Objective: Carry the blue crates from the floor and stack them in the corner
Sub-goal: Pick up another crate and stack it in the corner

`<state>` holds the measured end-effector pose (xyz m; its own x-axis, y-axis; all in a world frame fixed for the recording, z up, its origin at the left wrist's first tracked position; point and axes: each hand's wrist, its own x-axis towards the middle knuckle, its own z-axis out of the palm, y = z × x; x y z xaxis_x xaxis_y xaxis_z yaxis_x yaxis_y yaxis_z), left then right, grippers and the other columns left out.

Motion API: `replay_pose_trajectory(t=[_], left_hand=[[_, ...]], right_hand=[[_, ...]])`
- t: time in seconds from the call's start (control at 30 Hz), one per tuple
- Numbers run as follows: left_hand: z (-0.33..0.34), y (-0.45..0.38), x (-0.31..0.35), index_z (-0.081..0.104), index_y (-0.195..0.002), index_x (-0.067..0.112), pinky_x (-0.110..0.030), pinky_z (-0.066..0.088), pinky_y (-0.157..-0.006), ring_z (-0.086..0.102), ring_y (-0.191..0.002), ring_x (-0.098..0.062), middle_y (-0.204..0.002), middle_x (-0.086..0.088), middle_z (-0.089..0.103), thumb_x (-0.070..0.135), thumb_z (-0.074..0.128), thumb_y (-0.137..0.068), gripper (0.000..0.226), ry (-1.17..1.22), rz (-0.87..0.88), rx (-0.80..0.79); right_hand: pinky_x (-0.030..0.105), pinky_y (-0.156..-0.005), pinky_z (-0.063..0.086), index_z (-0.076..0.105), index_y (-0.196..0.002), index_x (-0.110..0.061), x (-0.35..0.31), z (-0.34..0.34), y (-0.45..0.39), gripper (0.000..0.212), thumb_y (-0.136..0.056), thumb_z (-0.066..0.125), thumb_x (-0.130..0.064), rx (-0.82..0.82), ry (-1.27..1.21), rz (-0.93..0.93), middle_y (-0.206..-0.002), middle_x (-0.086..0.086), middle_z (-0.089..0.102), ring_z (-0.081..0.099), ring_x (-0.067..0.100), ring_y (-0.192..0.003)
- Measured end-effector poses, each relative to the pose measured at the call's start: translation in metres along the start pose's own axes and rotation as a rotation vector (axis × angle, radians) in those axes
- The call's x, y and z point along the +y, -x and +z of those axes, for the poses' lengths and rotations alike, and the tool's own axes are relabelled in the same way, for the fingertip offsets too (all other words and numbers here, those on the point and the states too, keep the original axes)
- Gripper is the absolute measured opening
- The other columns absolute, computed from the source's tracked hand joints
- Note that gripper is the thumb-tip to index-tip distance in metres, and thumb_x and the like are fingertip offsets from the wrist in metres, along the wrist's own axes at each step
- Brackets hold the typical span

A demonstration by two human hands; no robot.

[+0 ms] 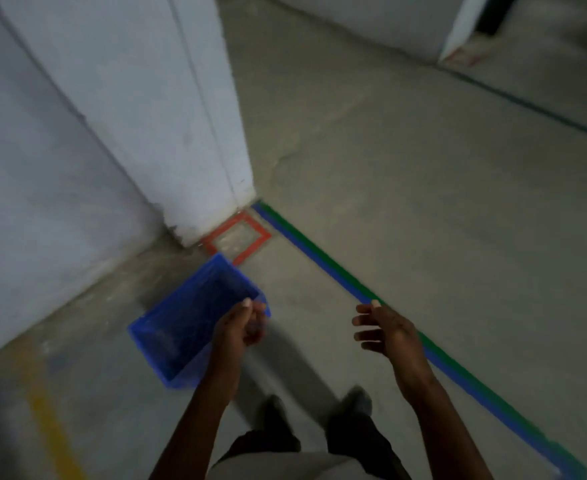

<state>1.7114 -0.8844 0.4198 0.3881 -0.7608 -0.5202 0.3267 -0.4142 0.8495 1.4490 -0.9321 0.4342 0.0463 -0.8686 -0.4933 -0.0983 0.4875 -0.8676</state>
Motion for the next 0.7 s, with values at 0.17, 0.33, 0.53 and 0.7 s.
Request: replay_pose_trajectory(t=[0.17, 0.33, 0.53, 0.7], left_hand=[[0.128, 0.053, -0.009, 0.066, -0.094, 0.011, -0.020, 0.048, -0.057, 0.060, -0.052, -0.009, -0.077, -0.004, 0.064, 0.019, 0.040, -0.106, 0.030, -0.199, -0.014, -0.368], [0.271, 0.126, -0.061, 0.069, -0.095, 0.010, -0.023, 0.049, -0.058, 0.061, -0.054, -0.010, -0.075, -0.002, 0.069, 0.022, 0.044, -0.105, 0.029, -0.373, 0.038, -0.645], [0.420, 0.247, -0.149, 0.067, -0.100, 0.010, -0.029, 0.049, -0.064, 0.060, -0.058, -0.014, -0.076, -0.001, 0.070, 0.025, 0.045, -0.104, 0.028, -0.518, -0.027, -0.941], [0.498, 0.334, -0.217, 0.067, -0.101, 0.005, -0.028, 0.051, -0.064, 0.060, -0.061, -0.017, -0.079, -0.008, 0.068, 0.022, 0.045, -0.104, 0.028, -0.680, -0.110, -1.198]], right_hand=[[0.044, -0.078, 0.055, 0.075, -0.106, -0.013, 0.054, -0.112, 0.080, 0.038, -0.103, 0.048, -0.039, 0.324, -0.253, 0.021, -0.096, 0.009, 0.077, 0.072, 0.032, -0.083], [0.041, -0.076, 0.054, 0.075, -0.103, -0.012, 0.115, -0.231, 0.152, 0.036, -0.103, 0.049, -0.037, 0.579, -0.458, 0.086, -0.095, 0.011, 0.077, 0.070, 0.029, -0.080], [0.033, -0.066, 0.047, 0.074, -0.101, -0.008, 0.175, -0.369, 0.257, 0.033, -0.102, 0.053, -0.034, 0.913, -0.642, 0.091, -0.088, 0.011, 0.075, 0.063, 0.022, -0.068], [0.036, -0.069, 0.048, 0.074, -0.099, -0.011, 0.225, -0.441, 0.322, 0.035, -0.100, 0.054, -0.039, 1.163, -0.824, 0.109, -0.091, 0.011, 0.076, 0.064, 0.022, -0.068]])
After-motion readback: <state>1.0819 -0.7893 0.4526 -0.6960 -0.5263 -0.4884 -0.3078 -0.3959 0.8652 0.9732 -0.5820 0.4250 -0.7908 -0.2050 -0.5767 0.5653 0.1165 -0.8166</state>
